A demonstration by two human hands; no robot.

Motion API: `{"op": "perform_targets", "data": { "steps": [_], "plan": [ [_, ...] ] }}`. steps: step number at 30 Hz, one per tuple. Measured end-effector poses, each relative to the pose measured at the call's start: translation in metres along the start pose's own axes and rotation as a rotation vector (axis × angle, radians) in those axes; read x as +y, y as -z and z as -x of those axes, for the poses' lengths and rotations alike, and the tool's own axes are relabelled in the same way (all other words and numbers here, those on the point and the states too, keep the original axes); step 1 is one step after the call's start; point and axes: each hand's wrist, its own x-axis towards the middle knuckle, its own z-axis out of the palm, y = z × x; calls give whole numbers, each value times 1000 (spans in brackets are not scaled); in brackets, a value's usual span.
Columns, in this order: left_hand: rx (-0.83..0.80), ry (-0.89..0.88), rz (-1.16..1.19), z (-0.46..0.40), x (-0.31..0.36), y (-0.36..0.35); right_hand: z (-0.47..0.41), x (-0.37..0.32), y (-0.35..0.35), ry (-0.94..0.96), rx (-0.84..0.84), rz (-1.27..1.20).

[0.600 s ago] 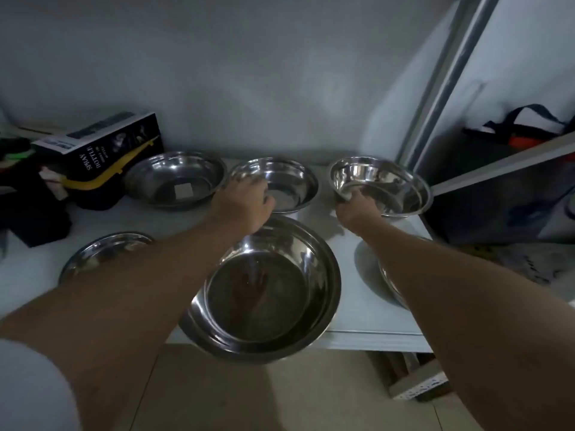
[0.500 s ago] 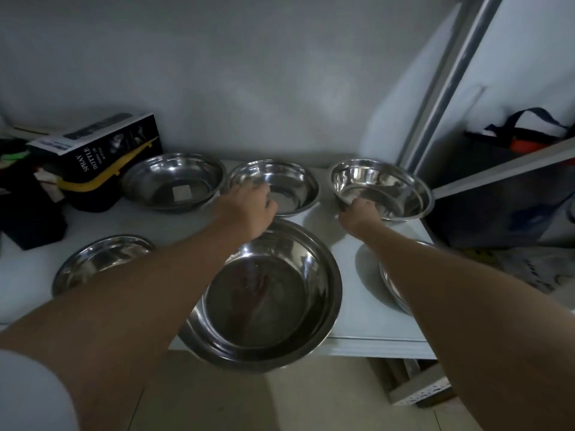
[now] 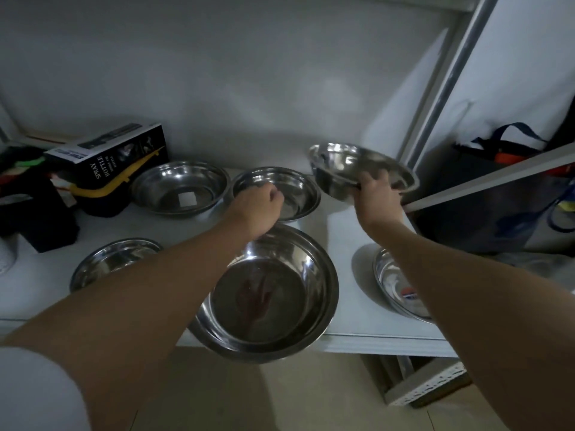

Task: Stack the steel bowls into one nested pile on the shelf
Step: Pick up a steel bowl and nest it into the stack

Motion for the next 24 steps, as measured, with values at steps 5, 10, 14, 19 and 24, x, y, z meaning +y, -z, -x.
{"op": "perform_targets", "data": {
  "steps": [5,10,14,19,24],
  "plan": [
    [118,375,495,6,27,37,34,-41,20,363,-38,-85],
    [176,616,864,34,4,57,69,-60,37,495,-89,-234],
    [226,649,680,57,-23,73,78,-55,47,240,91,-333],
    [19,543,318,85,-46,86,72,-53,37,-322,-251,-579],
    [-120,378,121,104,-66,74,91,-50,10,-210,-390,-381]
  ]
}}
